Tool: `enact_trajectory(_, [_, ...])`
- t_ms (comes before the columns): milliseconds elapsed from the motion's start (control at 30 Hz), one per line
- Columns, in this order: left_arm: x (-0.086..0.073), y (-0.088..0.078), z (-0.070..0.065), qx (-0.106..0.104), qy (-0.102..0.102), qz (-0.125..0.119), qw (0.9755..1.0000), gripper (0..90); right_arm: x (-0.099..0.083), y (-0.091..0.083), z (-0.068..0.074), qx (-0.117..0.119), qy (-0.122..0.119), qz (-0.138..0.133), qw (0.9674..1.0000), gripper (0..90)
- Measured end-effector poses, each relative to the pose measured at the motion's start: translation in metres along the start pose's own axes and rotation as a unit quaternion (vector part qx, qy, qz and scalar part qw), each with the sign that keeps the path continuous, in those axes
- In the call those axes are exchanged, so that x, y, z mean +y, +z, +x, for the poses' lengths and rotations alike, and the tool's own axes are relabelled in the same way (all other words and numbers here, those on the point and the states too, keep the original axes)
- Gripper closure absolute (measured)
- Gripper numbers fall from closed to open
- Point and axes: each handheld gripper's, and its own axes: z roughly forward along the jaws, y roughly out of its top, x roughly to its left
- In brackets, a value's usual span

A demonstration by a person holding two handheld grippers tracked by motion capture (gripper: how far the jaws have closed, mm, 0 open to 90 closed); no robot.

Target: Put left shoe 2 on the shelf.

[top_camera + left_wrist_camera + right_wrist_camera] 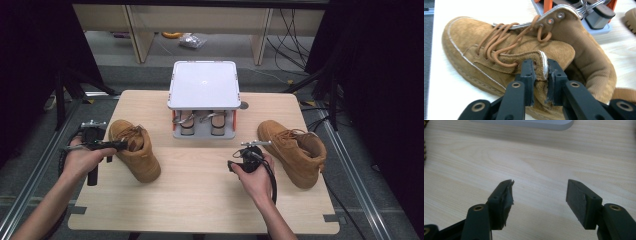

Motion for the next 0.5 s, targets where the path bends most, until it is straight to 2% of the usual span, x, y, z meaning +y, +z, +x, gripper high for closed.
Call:
enact_trajectory(33, [0.001,-0.002,0.003,0.005,0.007,0.006,0.9999,78.6,-0.001,0.000,0.000,-0.011,0.004,0.002,0.9999,38.9])
enact_trajectory(167, [0.003,-0.007,0.009,0.017,0.016,0.010,0.9997,79.7,-0.001,0.001,-0.001,0.000,-0.006,-0.002,1.0000,38.9])
enact_trajectory(200, [0.004,-0.010,0.012,0.023,0.017,0.012,0.9995,79.9,-0.002,0.001,0.002,0.000,0.014,0.001,0.9999,38.9])
enact_trajectory(233, [0.005,-0.012,0.015,0.029,0.019,0.013,0.9993,80.2,-0.001,0.001,0.002,-0.001,0.015,0.006,0.9999,38.9])
enact_trajectory(267, [0.005,-0.013,0.017,0.039,0.020,0.007,0.9990,80.4,-0.001,0.001,0.002,0.003,0.018,0.004,0.9998,38.9])
enact_trajectory(300, [0.005,-0.017,0.025,0.056,0.026,0.010,0.9980,80.5,-0.001,0.001,0.003,-0.006,0.014,0.007,0.9999,38.9])
enact_trajectory(333, [0.005,-0.017,0.025,0.056,0.026,0.010,0.9980,80.5,-0.001,0.001,0.003,-0.006,0.014,0.007,0.9999,38.9])
enact_trajectory(367, [0.006,-0.020,0.031,0.064,0.020,0.015,0.9977,80.5,-0.001,0.001,0.003,0.006,0.016,0.005,0.9998,38.9])
enact_trajectory(400, [0.006,-0.020,0.031,0.064,0.020,0.015,0.9977,80.3,-0.001,0.001,0.003,0.006,0.016,0.005,0.9998,38.9])
enact_trajectory(433, [0.004,-0.020,0.035,0.061,0.015,0.009,0.9980,80.2,-0.001,0.002,0.001,-0.003,0.001,0.003,1.0000,38.9])
enact_trajectory(500, [0.002,-0.020,0.035,0.061,0.013,0.004,0.9981,79.1,-0.002,0.003,0.002,-0.005,0.003,0.003,1.0000,38.9])
